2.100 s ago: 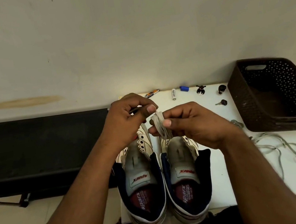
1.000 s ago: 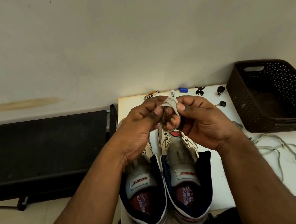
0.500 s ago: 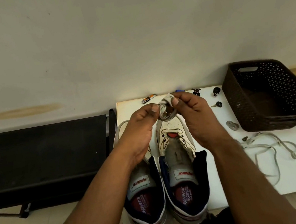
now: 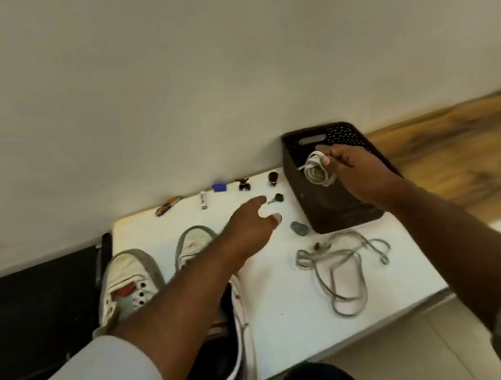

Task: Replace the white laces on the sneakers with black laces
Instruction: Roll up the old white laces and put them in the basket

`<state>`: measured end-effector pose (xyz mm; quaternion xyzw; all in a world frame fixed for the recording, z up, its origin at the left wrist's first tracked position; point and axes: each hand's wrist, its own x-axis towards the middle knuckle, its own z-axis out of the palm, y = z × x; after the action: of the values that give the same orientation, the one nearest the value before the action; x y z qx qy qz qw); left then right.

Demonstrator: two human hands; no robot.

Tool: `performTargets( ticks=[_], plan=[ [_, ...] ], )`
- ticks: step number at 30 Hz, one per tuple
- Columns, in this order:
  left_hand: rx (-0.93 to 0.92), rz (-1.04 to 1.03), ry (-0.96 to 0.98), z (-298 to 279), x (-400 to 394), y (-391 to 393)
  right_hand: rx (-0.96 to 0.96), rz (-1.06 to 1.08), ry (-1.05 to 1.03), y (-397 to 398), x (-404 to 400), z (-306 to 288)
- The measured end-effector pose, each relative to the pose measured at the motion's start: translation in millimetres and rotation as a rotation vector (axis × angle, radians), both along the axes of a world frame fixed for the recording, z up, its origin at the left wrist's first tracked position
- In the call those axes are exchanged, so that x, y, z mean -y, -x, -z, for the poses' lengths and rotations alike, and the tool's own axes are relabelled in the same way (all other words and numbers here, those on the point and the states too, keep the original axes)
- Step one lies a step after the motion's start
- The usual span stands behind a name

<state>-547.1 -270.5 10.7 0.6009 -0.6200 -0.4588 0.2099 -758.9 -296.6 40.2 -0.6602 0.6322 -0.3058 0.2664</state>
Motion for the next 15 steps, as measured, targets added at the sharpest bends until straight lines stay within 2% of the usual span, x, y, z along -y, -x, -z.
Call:
performTargets(
  ticks=[3,7,11,15],
  plan=[
    [0.434,0.292,-0.042,23,8,40,-0.376,-0.054,-0.072,60,25,9],
    [0.738,0.332,-0.055,62,24,69,-0.671,-0.166,-0.212,89,44,30],
    [0.812,0.306,-0.133,80,36,85,-0.910,-0.300,-0.262,90,64,46],
    [0.791,0.276,-0.116,83,42,85,-0.955,-0.344,-0.364,86,81,63]
  ],
)
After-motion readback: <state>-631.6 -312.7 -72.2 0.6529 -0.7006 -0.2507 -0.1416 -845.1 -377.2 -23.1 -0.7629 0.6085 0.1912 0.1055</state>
